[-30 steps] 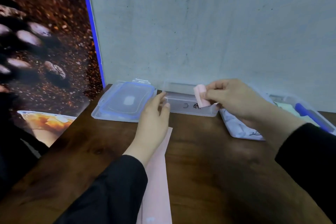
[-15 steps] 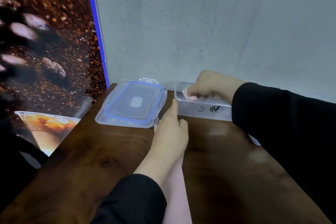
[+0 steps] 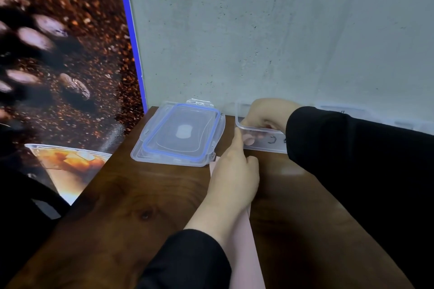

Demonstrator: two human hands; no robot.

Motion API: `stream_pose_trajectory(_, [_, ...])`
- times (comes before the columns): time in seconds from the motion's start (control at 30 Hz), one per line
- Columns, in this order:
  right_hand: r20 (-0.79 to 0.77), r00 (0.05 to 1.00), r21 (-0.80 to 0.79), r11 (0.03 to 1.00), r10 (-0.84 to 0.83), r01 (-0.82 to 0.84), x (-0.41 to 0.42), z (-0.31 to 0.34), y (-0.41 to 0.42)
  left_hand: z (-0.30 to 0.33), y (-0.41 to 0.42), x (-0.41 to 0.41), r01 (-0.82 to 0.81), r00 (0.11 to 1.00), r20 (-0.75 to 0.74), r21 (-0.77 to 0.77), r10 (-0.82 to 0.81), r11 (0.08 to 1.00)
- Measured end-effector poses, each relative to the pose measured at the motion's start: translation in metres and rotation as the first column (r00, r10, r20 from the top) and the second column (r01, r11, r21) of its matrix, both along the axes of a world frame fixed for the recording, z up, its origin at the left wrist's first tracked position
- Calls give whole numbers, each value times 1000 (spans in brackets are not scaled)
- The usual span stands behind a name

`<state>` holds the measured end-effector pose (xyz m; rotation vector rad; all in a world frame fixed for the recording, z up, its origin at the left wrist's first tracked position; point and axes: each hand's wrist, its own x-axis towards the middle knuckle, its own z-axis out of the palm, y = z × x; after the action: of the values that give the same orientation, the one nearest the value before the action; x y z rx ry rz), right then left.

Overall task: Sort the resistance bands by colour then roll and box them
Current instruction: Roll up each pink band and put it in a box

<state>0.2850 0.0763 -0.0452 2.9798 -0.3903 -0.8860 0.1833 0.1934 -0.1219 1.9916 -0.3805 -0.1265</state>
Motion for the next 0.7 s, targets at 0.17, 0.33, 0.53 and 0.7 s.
stream_pose_trajectory(0.17, [-81, 995, 201, 976, -63, 79, 2, -4, -5, -3, 0, 1, 3, 1000, -8, 4, -3, 1000])
stream_pose_trajectory(0.33, [0, 991, 316, 941, -132, 125, -10, 5, -9, -5, 0, 3, -3, 1000, 23, 0, 3, 1000])
stream_pose_trajectory(0.53, [508, 855, 137, 989, -110, 46, -19, 4, -13, 0, 4, -2, -88, 991, 95, -61, 94, 994])
stream_pose_trajectory(0.7, [855, 455, 339, 932, -249, -127, -75, 0, -2, 20, 16, -19, -240, 938, 163, -338, 307, 910])
